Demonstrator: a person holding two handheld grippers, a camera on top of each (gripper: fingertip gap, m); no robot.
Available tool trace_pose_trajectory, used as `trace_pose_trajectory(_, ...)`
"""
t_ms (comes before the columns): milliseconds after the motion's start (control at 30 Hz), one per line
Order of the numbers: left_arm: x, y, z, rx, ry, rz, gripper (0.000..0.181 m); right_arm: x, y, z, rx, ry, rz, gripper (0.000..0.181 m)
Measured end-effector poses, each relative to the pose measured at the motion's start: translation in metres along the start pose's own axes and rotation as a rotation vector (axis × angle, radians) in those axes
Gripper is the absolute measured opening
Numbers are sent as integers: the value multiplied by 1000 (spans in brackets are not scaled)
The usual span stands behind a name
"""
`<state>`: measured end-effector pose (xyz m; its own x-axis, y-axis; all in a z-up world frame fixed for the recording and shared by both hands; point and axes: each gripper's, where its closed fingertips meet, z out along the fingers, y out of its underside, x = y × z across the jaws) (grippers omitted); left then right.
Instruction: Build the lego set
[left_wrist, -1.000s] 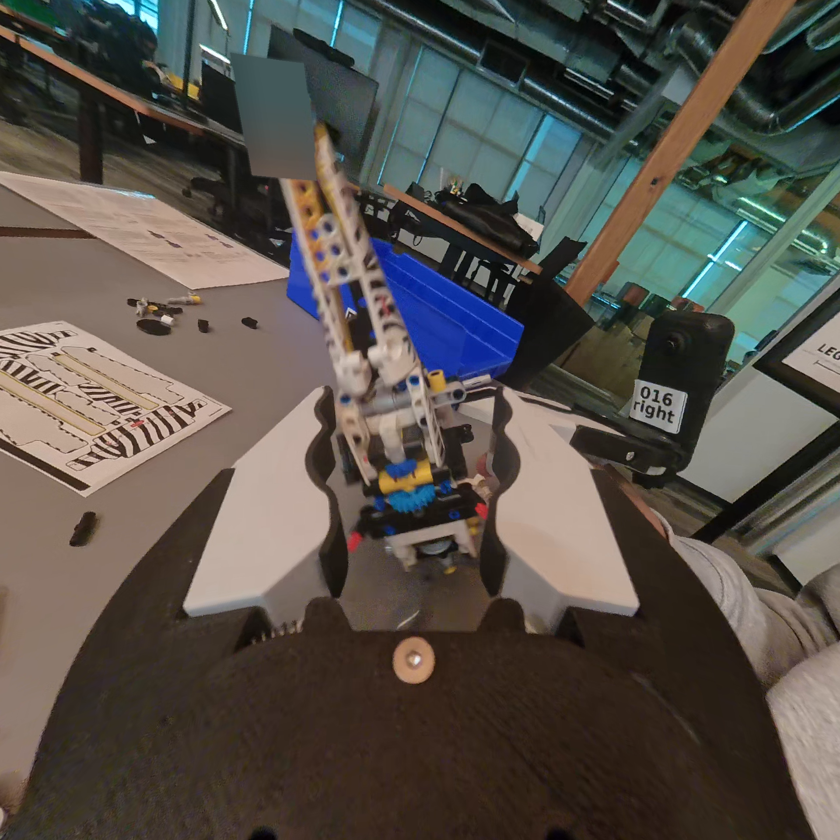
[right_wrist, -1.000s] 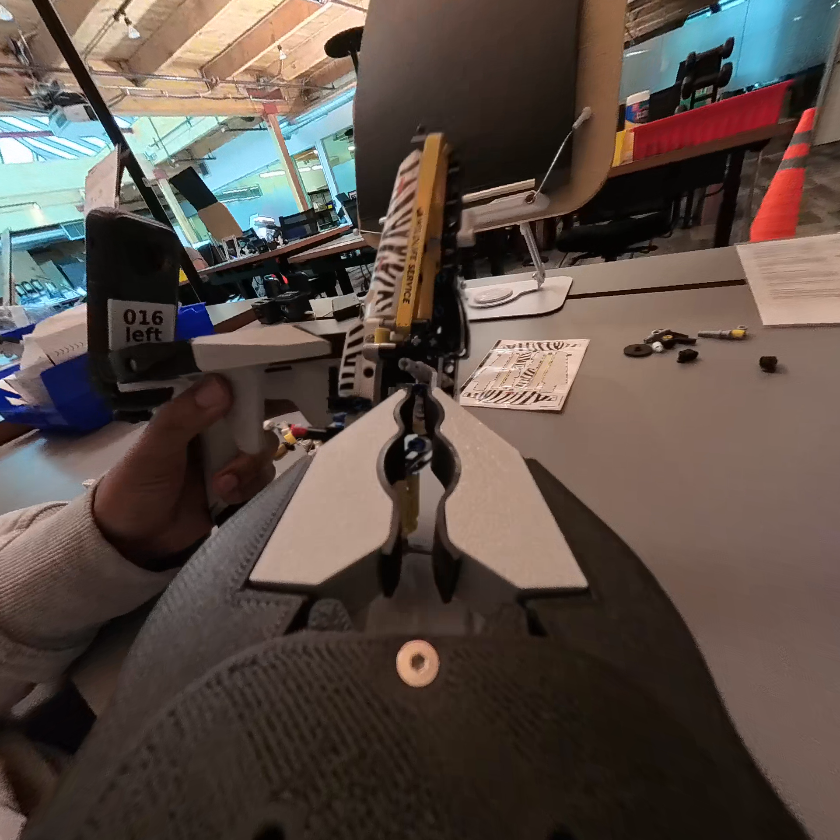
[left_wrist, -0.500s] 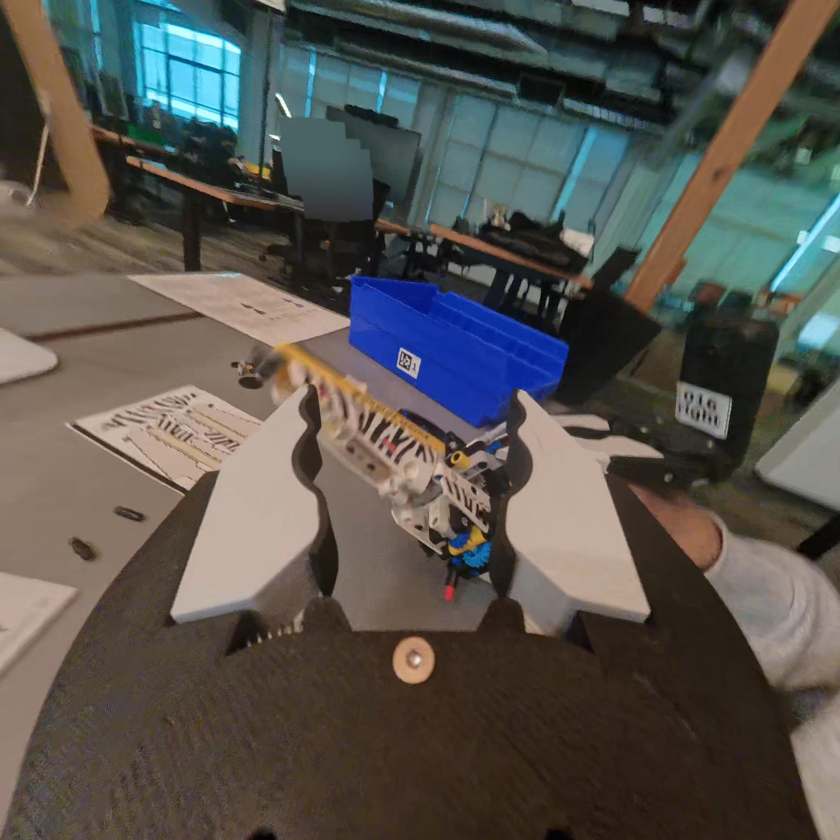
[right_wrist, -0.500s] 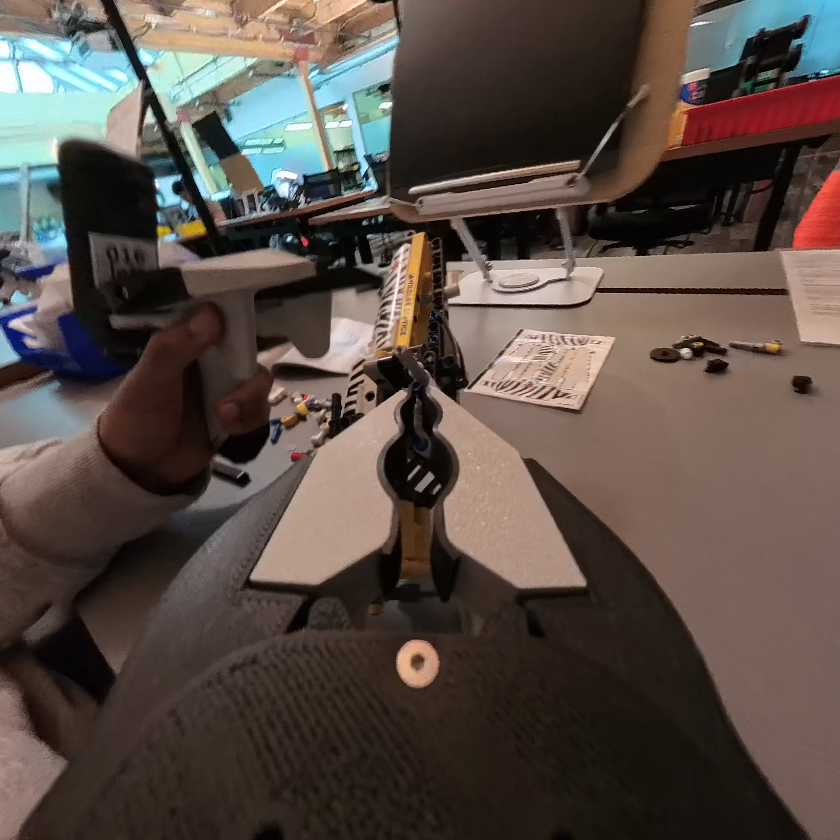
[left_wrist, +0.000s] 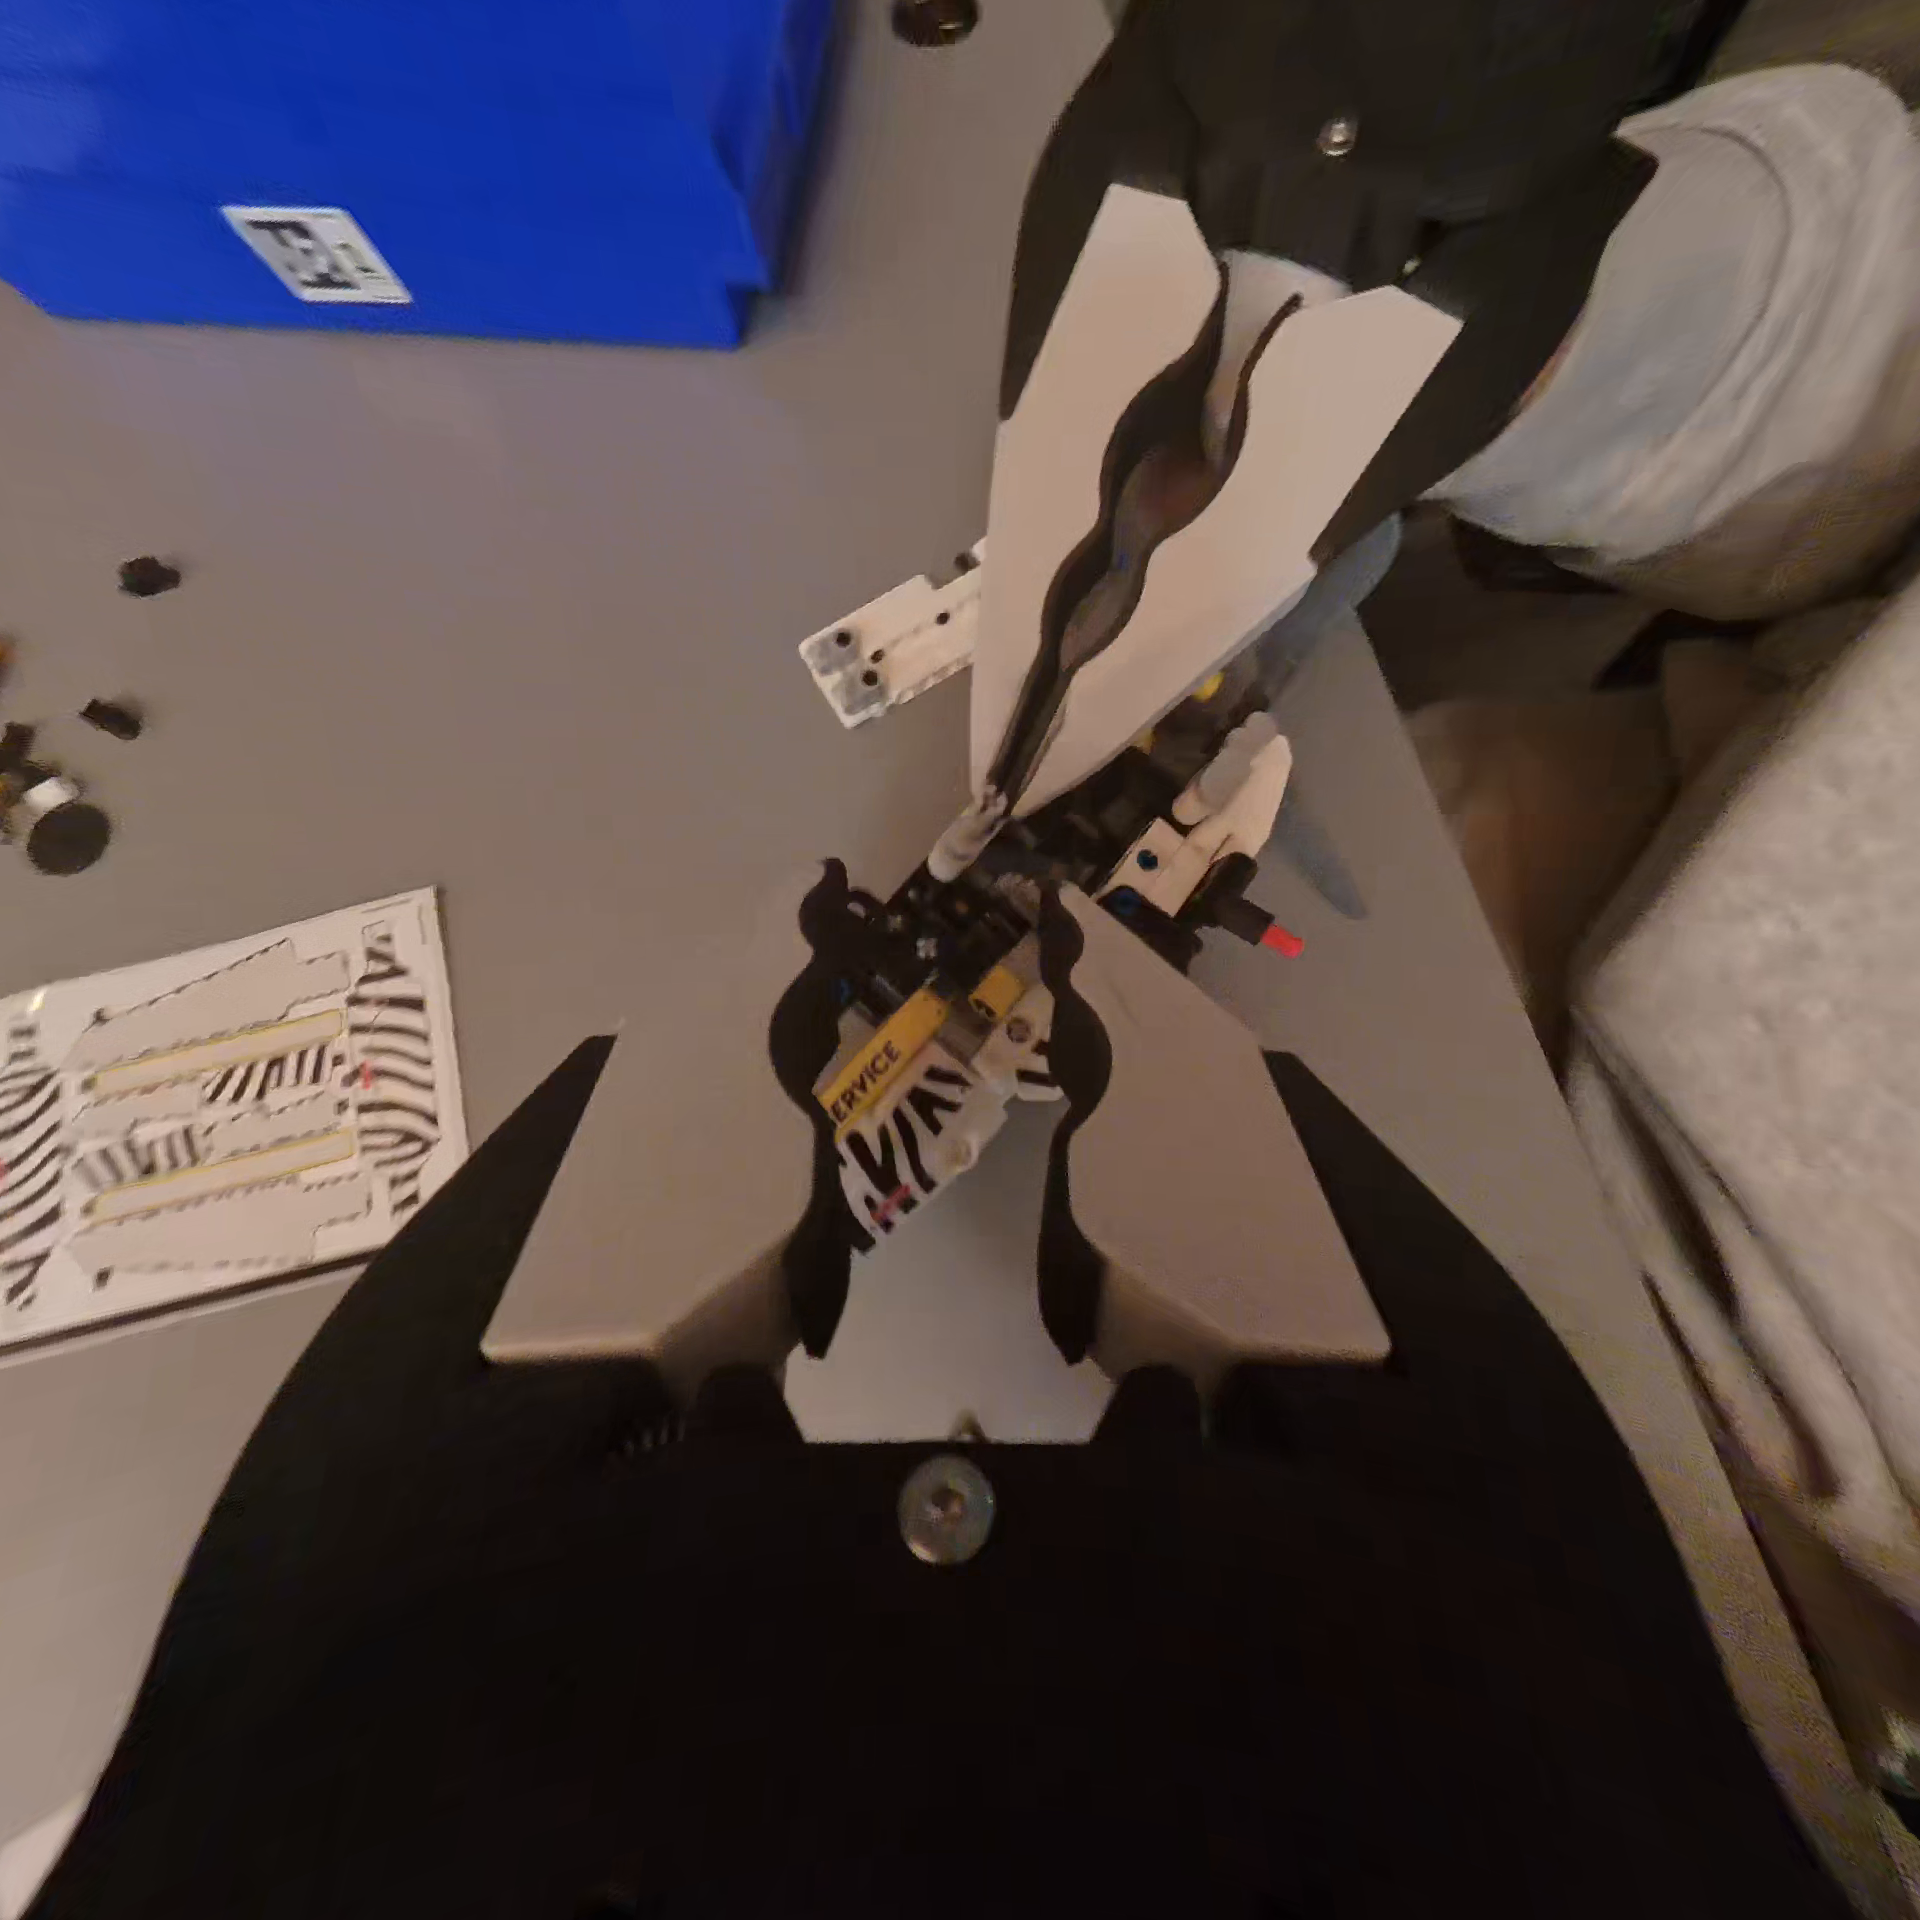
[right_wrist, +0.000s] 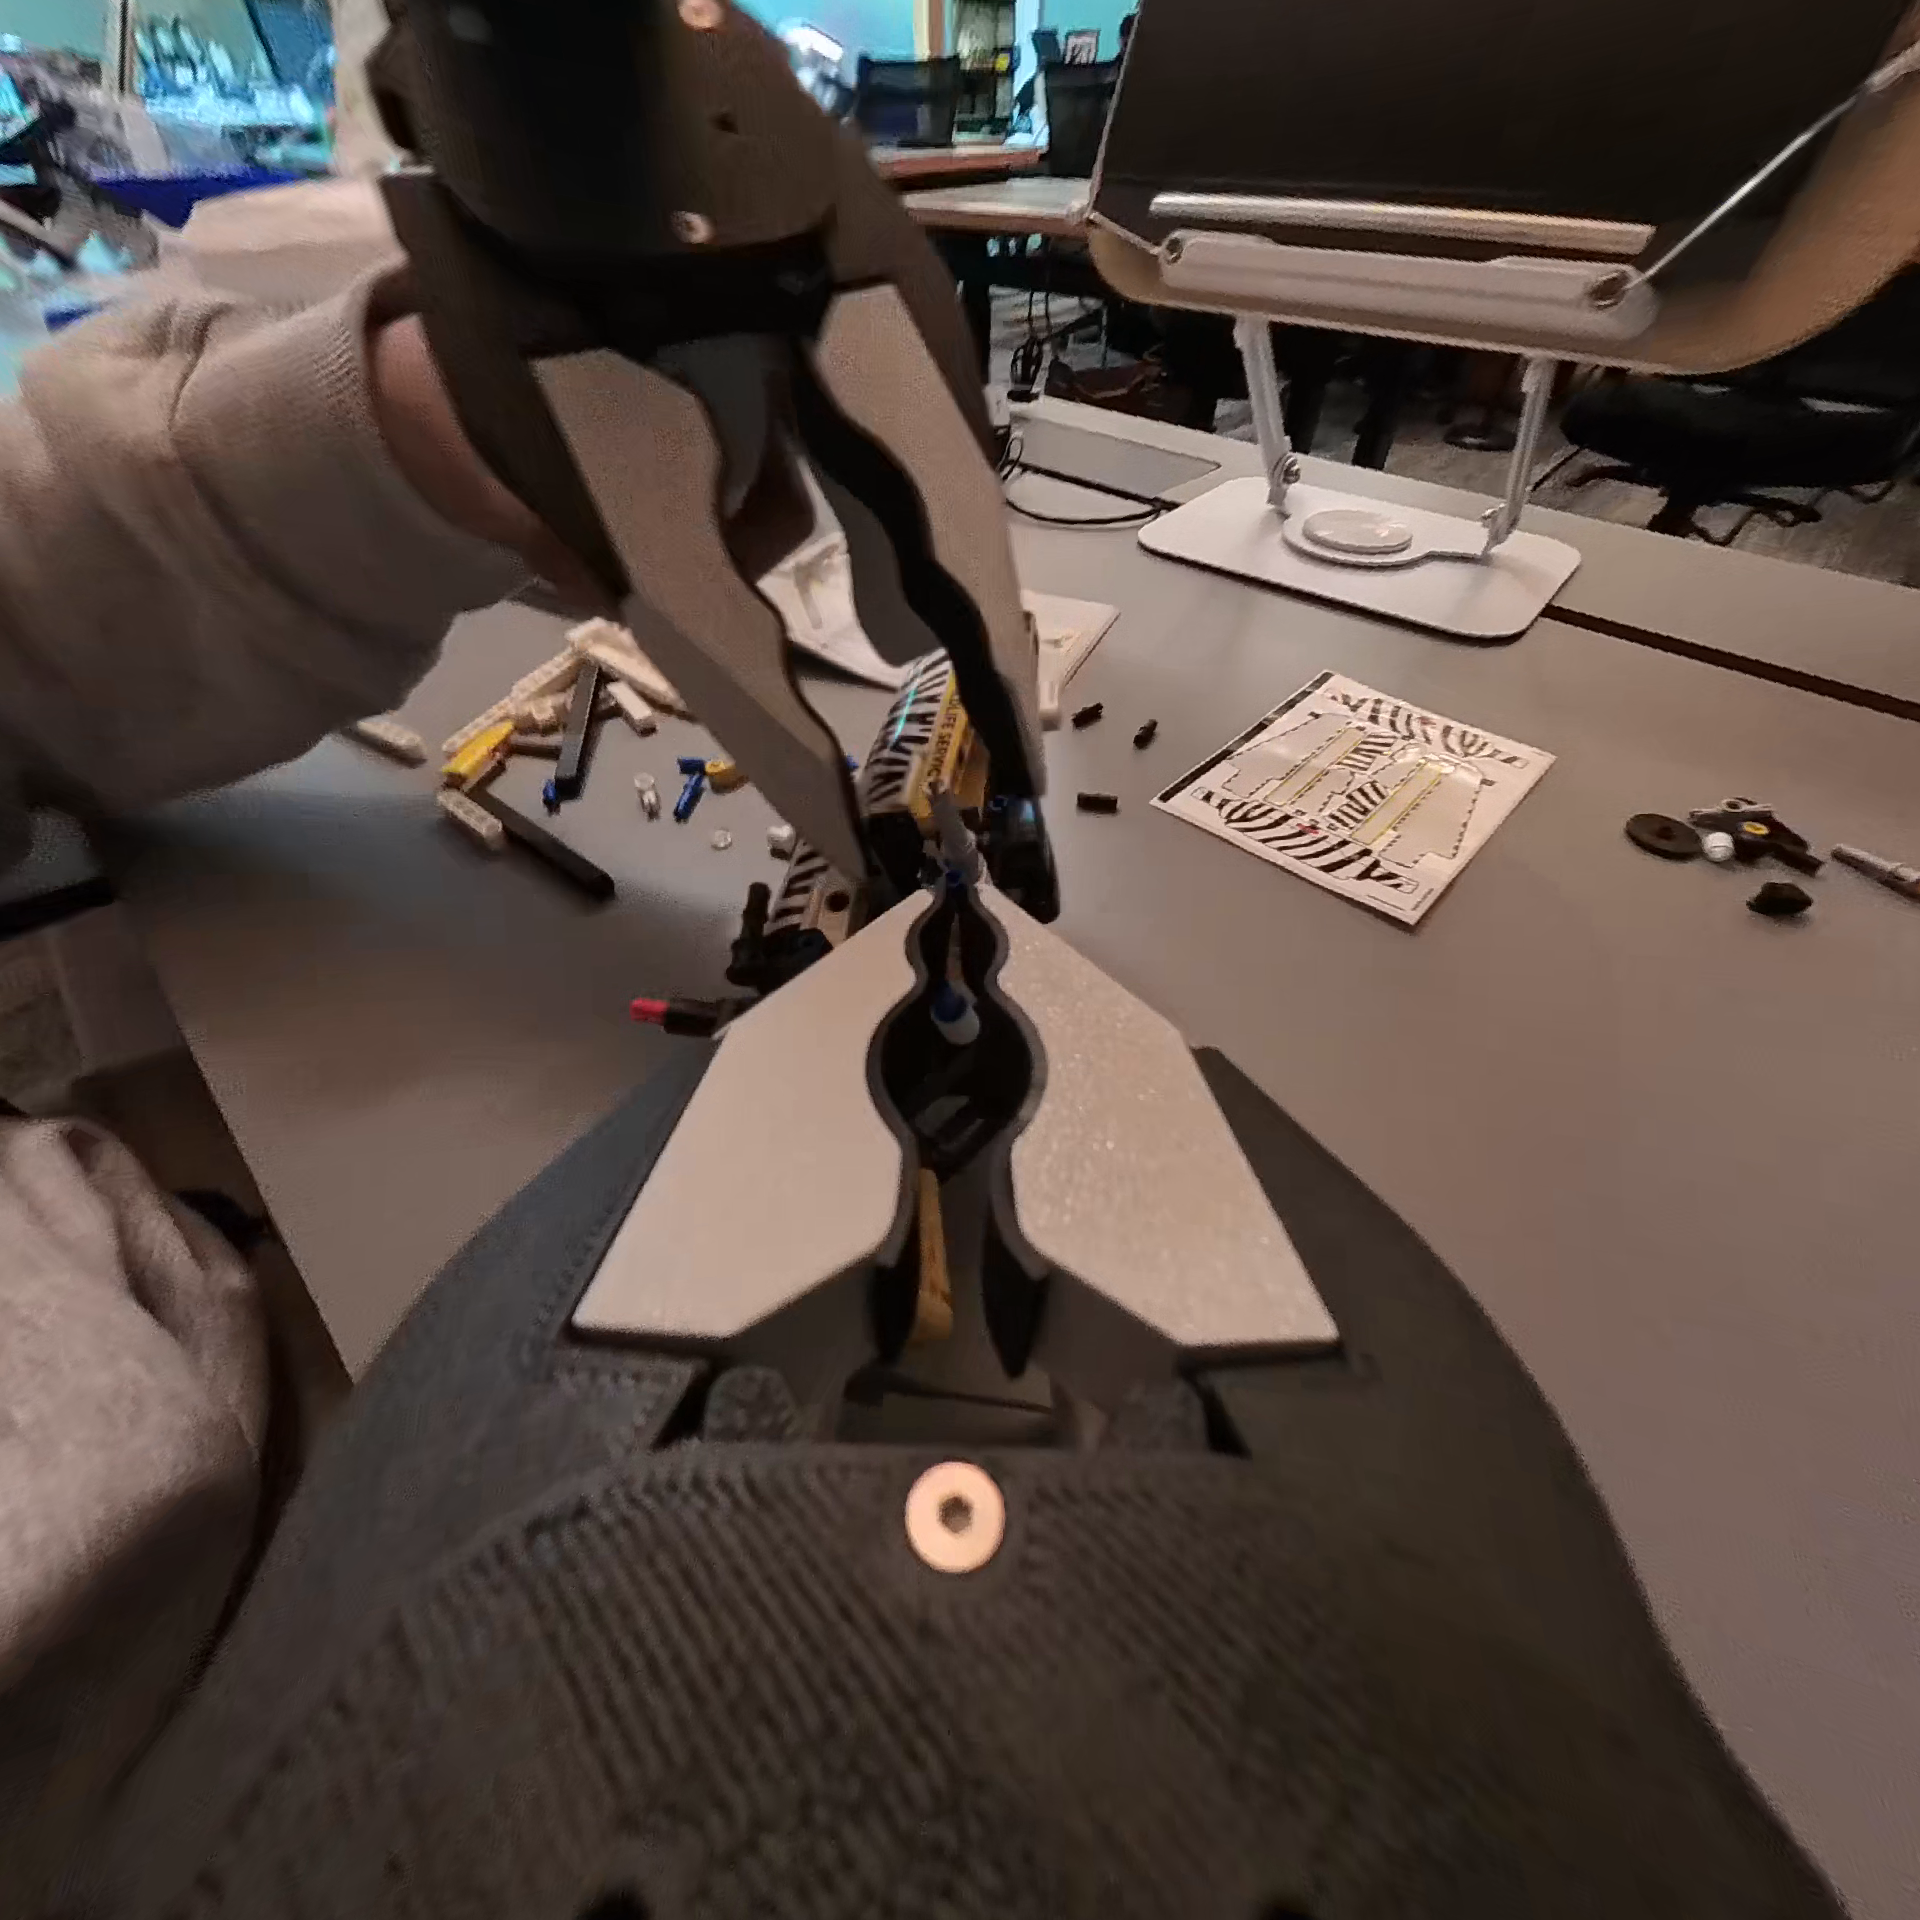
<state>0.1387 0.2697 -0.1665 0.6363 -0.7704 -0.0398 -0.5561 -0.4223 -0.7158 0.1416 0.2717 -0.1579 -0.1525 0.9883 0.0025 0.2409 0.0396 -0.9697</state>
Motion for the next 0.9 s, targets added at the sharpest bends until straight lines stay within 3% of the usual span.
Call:
trace_pose_trajectory(100, 5, 2, 9, -33, 114, -12, 19, 1, 2, 2, -54, -7, -79, 0)
trace_pose_trajectory(200, -5, 15, 18, -113, 104, 0, 7, 3, 2, 6, -76, -6, -147, 0)
trace_pose_trajectory(367, -5, 16, 20, -60, 160, -49, 9, 11, 10, 9, -149, -25, -177, 2)
trace_pose_trajectory(433, -9, 20, 20, -60, 154, -56, 21, 11, 9, 9, -149, -49, -173, 4)
trace_pose_trajectory(600, -5, 22, 20, -25, 222, -75, 15, 8, 7, 13, -167, -113, -120, 8)
trace_pose_trajectory(900, -4, 20, 20, 46, 266, -79, 8, 1, 15, 25, -379, -115, -129, 5)
